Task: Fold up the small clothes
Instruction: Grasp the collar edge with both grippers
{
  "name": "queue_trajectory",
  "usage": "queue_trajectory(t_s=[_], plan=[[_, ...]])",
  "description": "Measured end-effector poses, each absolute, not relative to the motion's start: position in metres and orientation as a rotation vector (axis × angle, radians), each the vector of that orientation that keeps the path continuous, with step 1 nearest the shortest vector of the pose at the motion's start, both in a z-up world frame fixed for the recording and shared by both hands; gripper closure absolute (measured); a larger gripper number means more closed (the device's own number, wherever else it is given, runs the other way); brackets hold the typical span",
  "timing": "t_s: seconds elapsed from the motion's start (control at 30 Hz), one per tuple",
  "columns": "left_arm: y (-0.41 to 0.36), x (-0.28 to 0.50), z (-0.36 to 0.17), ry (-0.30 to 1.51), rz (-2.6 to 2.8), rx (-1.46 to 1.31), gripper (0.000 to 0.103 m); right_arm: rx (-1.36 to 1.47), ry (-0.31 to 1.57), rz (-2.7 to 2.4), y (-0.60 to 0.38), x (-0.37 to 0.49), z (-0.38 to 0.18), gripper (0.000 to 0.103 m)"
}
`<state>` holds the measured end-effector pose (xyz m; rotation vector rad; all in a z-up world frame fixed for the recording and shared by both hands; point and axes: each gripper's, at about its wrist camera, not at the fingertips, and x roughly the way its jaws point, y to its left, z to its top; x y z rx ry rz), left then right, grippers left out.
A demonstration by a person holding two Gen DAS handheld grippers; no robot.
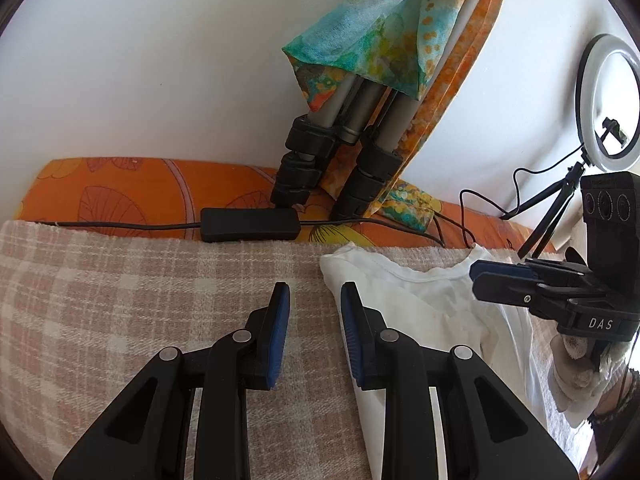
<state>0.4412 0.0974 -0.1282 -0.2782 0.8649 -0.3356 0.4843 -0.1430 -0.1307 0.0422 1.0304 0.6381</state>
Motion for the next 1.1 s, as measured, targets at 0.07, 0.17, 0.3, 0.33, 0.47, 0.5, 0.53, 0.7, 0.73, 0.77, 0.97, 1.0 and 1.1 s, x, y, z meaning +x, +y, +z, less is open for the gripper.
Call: queue_trajectory(t_s=[0.07,0.17,0.3,0.33,0.47,0.5,0.53,0.7,0.73,0.77,0.97,1.0,1.1], plan=[[0.097,0.442,-0.130,0.862,-0.327,-0.270,0.079,0.013,1.059,0.643,-0.129,0.489,-0.140,0.074],[0.105,0.439,-0.129,0.851,-0.316,-0.275,0.079,-0.020,1.088,0.648,-0.114,0.489,-0.155,0.074],[0.115,0.436,-0.130,0.856,-0.310,-0.271,0.079,-0.090,1.058,0.653,-0.104,0.479,-0.158,0.098],[0.115,0.436,-0.131,0.860,-0.318,-0.273,0.079,-0.098,1.044,0.648,-0.104,0.476,-0.155,0.099],[0.106,0.434,-0.131,0.864,-0.336,-0.251,0.079,-0.079,0.985,0.602,-0.119,0.472,-0.138,0.100],[0.103,0.434,-0.130,0.864,-0.340,-0.242,0.079,-0.060,0.983,0.590,-0.125,0.474,-0.137,0.100],[0.097,0.435,-0.130,0.863,-0.337,-0.228,0.079,-0.051,0.984,0.598,-0.128,0.475,-0.137,0.100],[0.078,0.443,-0.130,0.875,-0.308,-0.153,0.079,-0.049,1.040,0.558,-0.136,0.479,-0.139,0.095],[0.073,0.447,-0.132,0.885,-0.297,-0.135,0.079,-0.021,1.022,0.544,-0.145,0.478,-0.135,0.091],[0.069,0.450,-0.134,0.898,-0.279,-0.115,0.079,0.015,0.999,0.532,-0.158,0.475,-0.129,0.087],[0.058,0.461,-0.133,0.906,-0.246,-0.065,0.079,0.226,0.887,0.370,-0.266,0.468,-0.098,0.077],[0.057,0.462,-0.133,0.905,-0.249,-0.059,0.079,0.236,0.884,0.330,-0.280,0.467,-0.098,0.077],[0.050,0.462,-0.134,0.886,-0.254,-0.037,0.078,0.259,0.934,0.286,-0.307,0.472,-0.113,0.077]])
